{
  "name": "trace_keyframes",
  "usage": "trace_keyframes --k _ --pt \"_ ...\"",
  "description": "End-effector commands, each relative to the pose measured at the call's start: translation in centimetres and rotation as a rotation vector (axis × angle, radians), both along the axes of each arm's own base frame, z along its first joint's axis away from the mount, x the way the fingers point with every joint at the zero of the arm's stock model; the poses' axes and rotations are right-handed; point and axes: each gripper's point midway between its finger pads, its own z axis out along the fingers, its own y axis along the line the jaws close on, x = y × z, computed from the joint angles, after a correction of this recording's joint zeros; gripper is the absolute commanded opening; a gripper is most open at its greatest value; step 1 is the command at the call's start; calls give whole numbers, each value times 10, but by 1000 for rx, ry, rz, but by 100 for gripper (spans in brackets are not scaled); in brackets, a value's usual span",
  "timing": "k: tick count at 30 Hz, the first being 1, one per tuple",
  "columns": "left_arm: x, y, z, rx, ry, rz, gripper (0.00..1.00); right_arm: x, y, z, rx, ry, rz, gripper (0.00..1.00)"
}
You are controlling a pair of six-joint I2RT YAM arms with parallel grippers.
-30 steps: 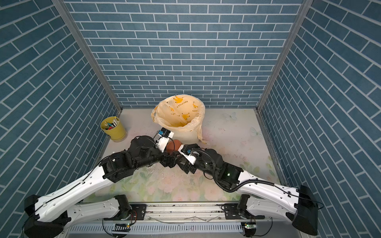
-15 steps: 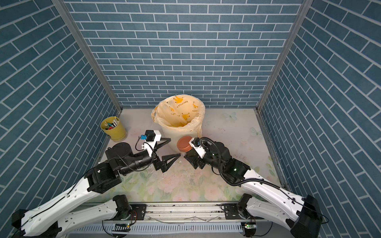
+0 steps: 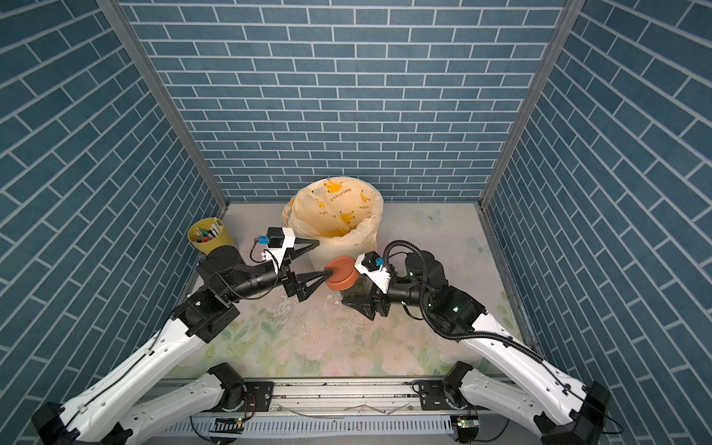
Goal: Empty moldy tea leaves from jars
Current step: Pick up the jar from the center of the board, then unscrew the lid from the jar.
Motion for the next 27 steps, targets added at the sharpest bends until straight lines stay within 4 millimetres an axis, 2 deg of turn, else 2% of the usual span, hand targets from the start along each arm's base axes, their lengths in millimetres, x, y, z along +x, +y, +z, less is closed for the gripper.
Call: trace_keyframes --k 1,5,9,11,13,18,23,27 --pt "-33 3 34 -174 -32 -294 99 -11 3 40 104 -59 99 0" --pt "-36 -5 24 -123 36 -411 99 -6 3 39 111 -45 103 0" --pt "-44 -5 26 -111 15 -456 99 0 3 36 104 -38 88 0" --pt "-35 -4 21 -67 19 -369 99 5 2 36 104 -39 65 0" --pt "-26 0 7 33 29 -250 99 7 3 36 104 -33 63 0" --pt "-19 14 0 78 -26 -106 99 5 9 38 98 -16 111 0" --pt "-16 13 -14 164 15 -114 99 11 12 34 58 -32 109 0" --pt "-14 16 -21 264 26 -103 99 7 12 29 -26 -48 143 0"
